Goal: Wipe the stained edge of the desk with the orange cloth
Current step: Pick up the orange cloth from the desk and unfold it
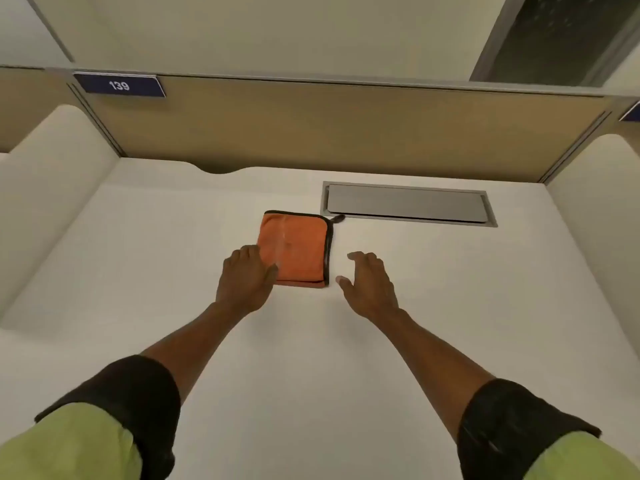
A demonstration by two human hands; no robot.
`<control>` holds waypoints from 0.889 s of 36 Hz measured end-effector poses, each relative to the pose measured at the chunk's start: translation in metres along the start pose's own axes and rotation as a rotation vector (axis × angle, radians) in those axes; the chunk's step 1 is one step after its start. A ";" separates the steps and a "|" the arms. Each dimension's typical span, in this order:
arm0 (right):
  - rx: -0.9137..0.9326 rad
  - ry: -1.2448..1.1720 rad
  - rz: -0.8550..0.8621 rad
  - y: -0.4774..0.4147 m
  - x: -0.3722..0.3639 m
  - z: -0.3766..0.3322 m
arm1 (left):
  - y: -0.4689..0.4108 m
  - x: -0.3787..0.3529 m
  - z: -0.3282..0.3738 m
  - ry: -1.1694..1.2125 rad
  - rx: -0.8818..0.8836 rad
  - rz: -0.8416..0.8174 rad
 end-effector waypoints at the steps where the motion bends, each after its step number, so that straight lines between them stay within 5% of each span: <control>1: -0.009 0.013 -0.009 -0.006 -0.003 -0.005 | -0.008 -0.001 -0.007 0.021 0.034 -0.006; 22: -0.337 -0.050 0.006 -0.107 -0.055 -0.068 | -0.116 -0.028 -0.070 0.483 0.557 -0.031; 32: -0.507 -0.177 -0.060 -0.125 -0.053 -0.072 | -0.121 -0.028 -0.086 0.731 0.643 -0.044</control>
Point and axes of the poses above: each hand's wrist, its own y-axis away from the middle knuckle, its own x-axis out of the back of the hand, z = x × y, the point moved 1 cm from there along -y, towards the middle knuckle, and after that the axes turned 15 degrees about -x, right-handed, at the moved point
